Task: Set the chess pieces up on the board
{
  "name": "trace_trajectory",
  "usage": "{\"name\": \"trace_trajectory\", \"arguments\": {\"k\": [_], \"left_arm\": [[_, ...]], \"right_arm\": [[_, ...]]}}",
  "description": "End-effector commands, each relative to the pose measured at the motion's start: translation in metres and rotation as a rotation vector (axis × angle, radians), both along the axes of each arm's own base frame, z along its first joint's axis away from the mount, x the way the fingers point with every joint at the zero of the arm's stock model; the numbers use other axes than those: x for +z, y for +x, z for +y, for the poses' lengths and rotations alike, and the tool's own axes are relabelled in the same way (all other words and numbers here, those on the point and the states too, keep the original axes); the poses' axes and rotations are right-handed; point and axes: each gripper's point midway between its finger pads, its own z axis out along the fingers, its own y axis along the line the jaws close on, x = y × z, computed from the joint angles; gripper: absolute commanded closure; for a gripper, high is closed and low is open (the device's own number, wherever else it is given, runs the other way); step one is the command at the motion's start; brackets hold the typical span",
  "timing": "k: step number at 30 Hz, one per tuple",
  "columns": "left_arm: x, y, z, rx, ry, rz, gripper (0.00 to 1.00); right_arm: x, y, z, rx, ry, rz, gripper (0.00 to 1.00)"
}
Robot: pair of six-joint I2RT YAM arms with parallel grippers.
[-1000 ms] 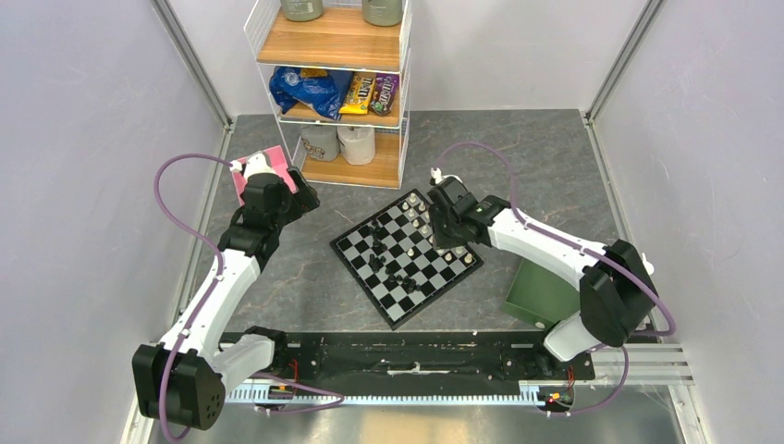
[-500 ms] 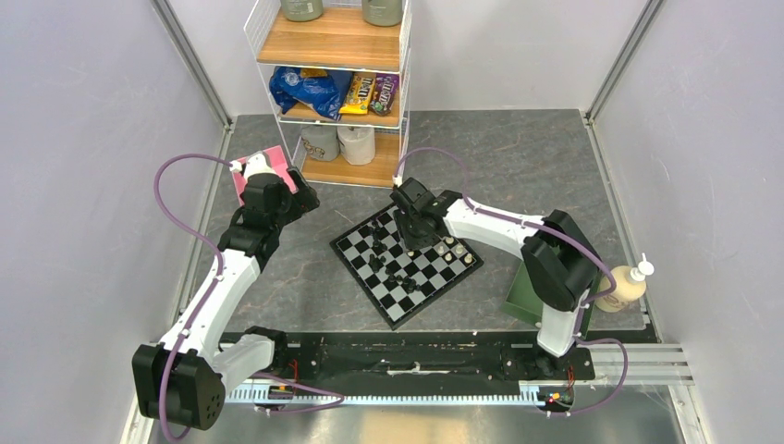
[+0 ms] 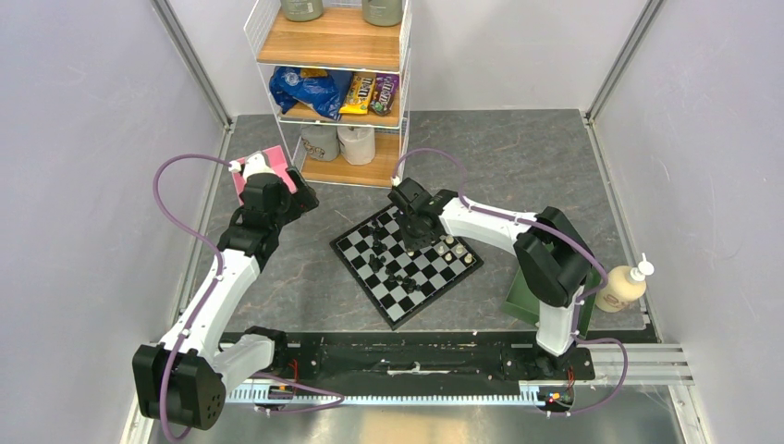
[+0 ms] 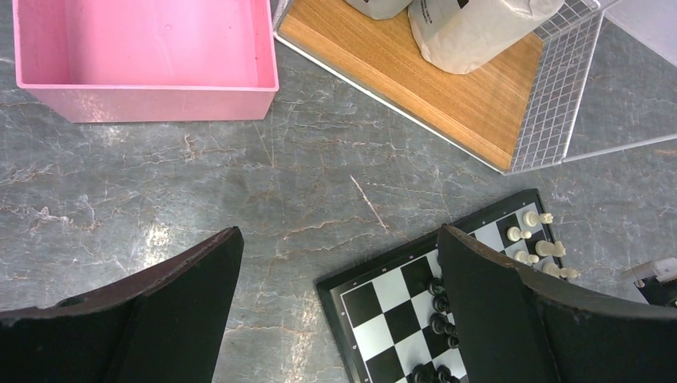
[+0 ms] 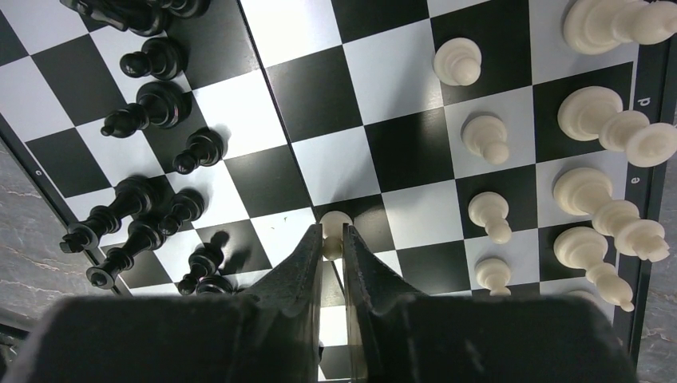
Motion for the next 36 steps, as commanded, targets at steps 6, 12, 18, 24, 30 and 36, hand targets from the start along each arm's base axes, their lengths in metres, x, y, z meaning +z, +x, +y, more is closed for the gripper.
{"name": "trace_trajectory", "arguments": {"k": [6,12,18,24,30,36], "left_arm": [[0.01,0.001,0.006,0.025,0.006,-0.037,0.02],[0.01,0.001,0.007,0.026,0.004,-0.038,0.01],[0.011,0.001,0.004,0.019,-0.01,-0.043,0.02],[0.01,0.002,0.001,0.006,-0.02,-0.043,0.01],[0.01,0.001,0.002,0.01,-0.014,-0.042,0.02],[0.009,0.001,0.002,0.01,-0.015,-0.039,0.01]], "right_arm": [[0.028,0.0,-0.004,-0.01,0.039,-0.059,0.86],[0.043,-0.023,-0.041,-0.072,0.023,-0.091,0.86],[0.04,-0.05,-0.073,-0.15,0.026,-0.083,0.85],[0.023,-0.051,-0.099,-0.212,-0.022,-0.072,0.84],[0.017,-0.042,-0.113,-0.237,-0.035,-0.067,0.84],[0.011,-0.038,-0.117,-0.245,-0.035,-0.05,0.83]]}}
